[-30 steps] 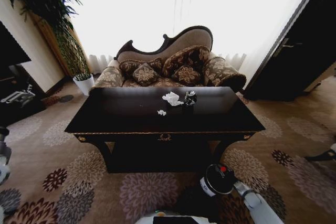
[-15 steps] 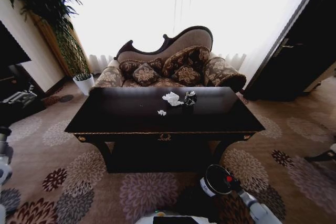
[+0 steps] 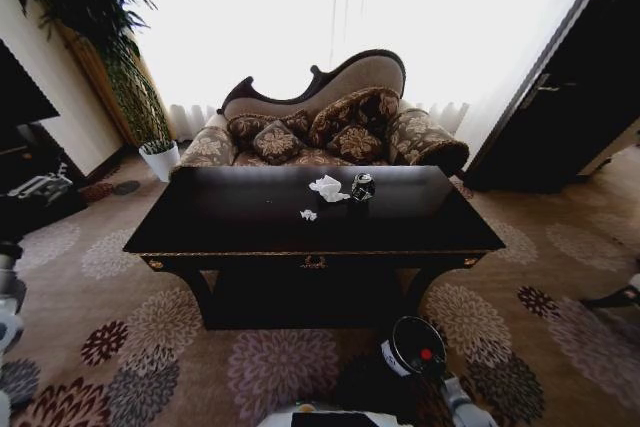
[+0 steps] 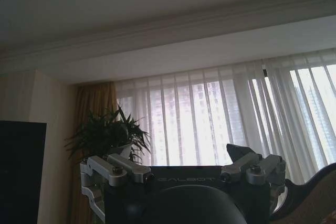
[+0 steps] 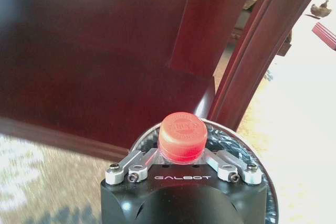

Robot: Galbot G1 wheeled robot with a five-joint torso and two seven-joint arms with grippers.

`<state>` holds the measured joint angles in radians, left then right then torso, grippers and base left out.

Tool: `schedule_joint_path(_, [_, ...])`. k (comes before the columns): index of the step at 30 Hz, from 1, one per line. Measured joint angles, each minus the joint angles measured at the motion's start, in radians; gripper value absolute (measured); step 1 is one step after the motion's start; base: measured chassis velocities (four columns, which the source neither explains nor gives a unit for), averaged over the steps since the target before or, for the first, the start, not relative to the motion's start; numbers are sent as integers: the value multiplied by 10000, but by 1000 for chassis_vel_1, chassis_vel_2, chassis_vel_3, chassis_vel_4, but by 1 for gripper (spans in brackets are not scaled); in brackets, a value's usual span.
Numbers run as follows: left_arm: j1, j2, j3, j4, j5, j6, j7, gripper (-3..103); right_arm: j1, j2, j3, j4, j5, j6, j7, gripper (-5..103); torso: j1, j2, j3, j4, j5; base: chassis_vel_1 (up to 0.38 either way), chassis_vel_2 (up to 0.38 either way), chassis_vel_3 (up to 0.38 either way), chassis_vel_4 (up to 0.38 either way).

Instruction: Move to the front of the table and place the trash on the table into the trash bin.

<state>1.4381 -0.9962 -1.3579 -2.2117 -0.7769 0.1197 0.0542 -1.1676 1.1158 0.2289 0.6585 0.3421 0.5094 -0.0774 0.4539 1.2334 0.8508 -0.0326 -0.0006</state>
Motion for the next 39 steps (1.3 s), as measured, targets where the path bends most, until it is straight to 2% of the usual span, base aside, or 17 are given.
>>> schedule_joint_path(3, [6,-35,4,-5,0,-6,0,100,-54,3,-256,318,837,-5,-64,16,0,0,1,-1,0,0,0,0,0])
schedule_joint_path(4, [6,-35,4,-5,0,-6,0,100,-54,3,-256,318,837,-5,-64,16,0,0,1,-1,0,0,0,0,0])
schedule_joint_path(5, [9,-93,49,-41,9,-12,0,100,-82,13,-411,536,1302,-7,-82,16,0,0,1,0,3,0,0,0,0])
schedule_joint_path(7, [13,-141,92,-71,31,-18,4,100,-80,27,-497,639,1463,-1,-84,16,0,0,0,-1,4,0,0,0,0])
schedule_joint_path(17, [62,-138,65,-74,44,-57,6,100,391,17,-665,325,1362,452,-245,16,0,-3,1,-1,3,0,0,0,0])
schedule_joint_path(23, [-84,-105,289,47,81,-71,14,100,468,81,-604,302,841,757,-379,14,0,-3,1,1,6,0,0,0,0])
schedule_joint_path(25, [-142,-97,368,106,114,-72,14,100,439,81,-540,281,697,798,-427,24,0,-3,1,1,5,0,0,0,0])
schedule_joint_path(28, [-164,-96,405,130,130,-76,17,100,429,70,-497,278,641,812,-438,28,0,-3,1,0,4,0,0,0,0])
schedule_joint_path(30, [-170,-111,448,134,168,-81,20,100,403,46,-488,291,669,844,-585,40,0,-3,1,1,8,0,0,0,0])
schedule_joint_path(31, [-170,-111,448,134,168,-81,20,100,403,46,-488,291,669,844,-585,40,0,-3,1,1,8,0,0,0,0])
schedule_joint_path(35, [-158,-161,497,80,216,-90,24,100,348,60,-476,440,708,936,-780,61,0,-3,1,1,5,0,0,0,0])
schedule_joint_path(37, [-148,-166,496,65,219,-91,26,100,337,71,-476,470,711,943,-787,61,0,-3,1,1,6,0,0,0,0])
schedule_joint_path(38, [-129,-170,496,44,221,-93,26,100,324,84,-476,503,718,954,-794,73,0,-3,1,1,4,0,0,0,0])
schedule_joint_path(39, [-118,-172,494,34,221,-95,27,100,320,91,-475,513,719,958,-796,73,0,-3,1,2,4,0,0,0,0])
